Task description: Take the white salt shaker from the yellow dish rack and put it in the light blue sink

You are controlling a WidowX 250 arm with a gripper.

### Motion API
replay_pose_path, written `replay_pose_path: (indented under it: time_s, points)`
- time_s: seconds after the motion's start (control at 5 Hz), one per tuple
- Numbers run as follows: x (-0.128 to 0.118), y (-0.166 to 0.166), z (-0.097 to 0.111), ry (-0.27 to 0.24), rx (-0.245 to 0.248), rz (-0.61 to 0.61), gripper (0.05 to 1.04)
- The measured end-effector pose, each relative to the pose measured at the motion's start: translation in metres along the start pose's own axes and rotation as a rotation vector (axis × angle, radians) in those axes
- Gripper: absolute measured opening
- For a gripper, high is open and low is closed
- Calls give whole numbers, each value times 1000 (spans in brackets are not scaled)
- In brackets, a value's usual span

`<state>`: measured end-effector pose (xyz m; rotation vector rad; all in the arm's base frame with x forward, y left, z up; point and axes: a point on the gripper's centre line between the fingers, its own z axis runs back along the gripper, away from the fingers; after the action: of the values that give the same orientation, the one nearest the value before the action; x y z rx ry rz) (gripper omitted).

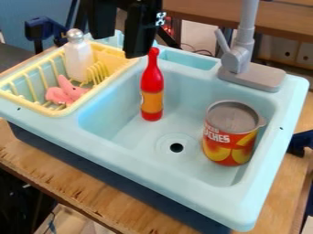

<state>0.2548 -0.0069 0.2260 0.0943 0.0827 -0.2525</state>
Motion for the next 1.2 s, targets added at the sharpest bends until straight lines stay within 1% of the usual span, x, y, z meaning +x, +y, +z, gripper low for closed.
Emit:
replay_pose_path:
  time_s: [0.2,0.4,0.6,0.8,1.0,1.2]
  points:
    - [1,0,-5,21,-7,-6,1001]
    - [1,41,2,-30,-49,-16,1001]
    - [-7,95,22,-136,-30,23,1001]
    - [-14,125,29,-175,-16,6,1001]
    - [-15,146,20,-188,2,22,1001]
    - [-5,162,3,-196,-9,29,1001]
